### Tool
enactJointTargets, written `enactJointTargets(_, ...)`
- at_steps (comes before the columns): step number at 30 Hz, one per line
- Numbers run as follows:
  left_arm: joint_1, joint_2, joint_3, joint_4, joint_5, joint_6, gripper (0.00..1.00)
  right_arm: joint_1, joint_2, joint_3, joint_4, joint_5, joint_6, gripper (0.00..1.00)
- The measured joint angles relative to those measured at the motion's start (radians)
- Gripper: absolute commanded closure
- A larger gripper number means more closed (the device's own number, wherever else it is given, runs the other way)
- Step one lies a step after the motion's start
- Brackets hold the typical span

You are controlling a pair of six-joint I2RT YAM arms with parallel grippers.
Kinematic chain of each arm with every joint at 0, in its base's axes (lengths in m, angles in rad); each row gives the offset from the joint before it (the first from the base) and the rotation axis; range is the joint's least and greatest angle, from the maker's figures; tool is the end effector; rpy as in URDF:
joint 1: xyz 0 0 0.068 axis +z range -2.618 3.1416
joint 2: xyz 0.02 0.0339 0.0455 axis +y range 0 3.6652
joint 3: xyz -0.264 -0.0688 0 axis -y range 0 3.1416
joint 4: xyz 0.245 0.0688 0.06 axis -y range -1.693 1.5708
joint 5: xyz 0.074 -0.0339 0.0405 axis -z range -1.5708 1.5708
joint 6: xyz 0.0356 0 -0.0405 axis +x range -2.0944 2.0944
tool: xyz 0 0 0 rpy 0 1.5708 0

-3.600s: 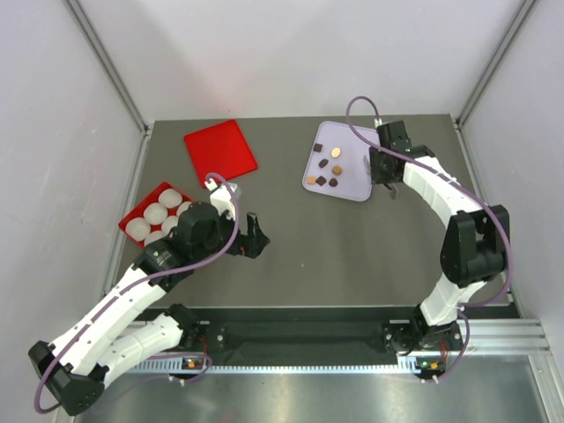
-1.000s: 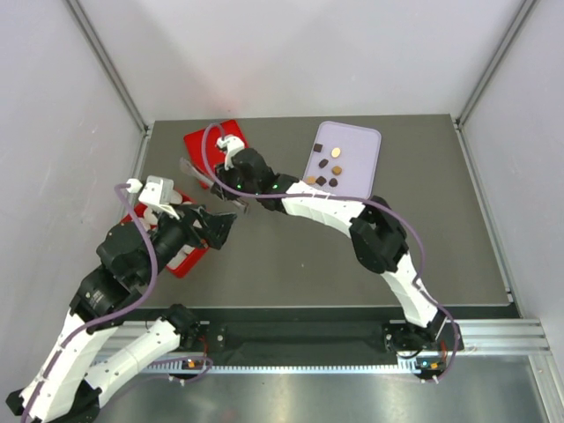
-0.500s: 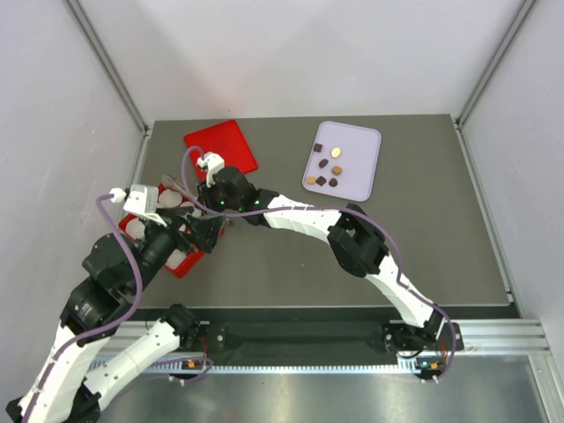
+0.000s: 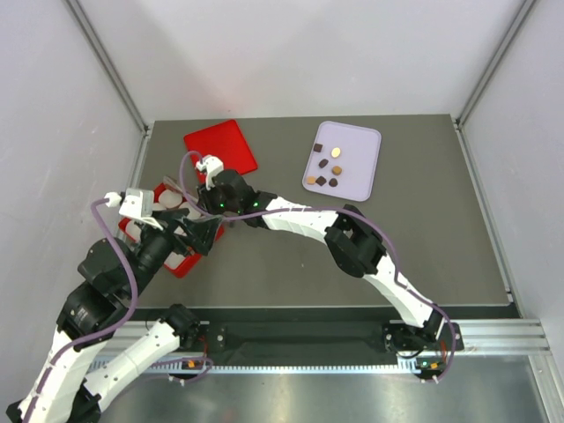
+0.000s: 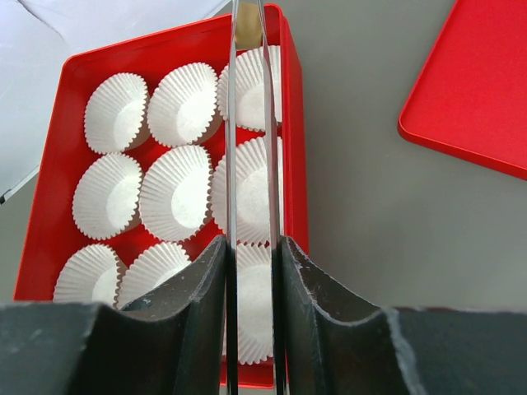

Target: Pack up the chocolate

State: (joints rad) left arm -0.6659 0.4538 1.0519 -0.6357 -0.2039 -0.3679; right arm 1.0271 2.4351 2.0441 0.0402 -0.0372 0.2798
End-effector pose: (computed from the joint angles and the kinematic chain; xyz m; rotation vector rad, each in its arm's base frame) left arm 0.0518 -0.0315 0.4127 0.0835 1.6427 -0.6335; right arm 0.2953 0.4911 0.2093 -0.7657 1.8807 0.8927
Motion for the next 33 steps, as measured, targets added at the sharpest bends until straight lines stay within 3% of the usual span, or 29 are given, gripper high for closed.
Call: enactJointTargets(33, 0.000, 0.000, 0.000, -0.001, -0.015, 0.002, 0.01, 0.023, 0.027, 0.000, -0.003, 0.042, -0.019, 0.60)
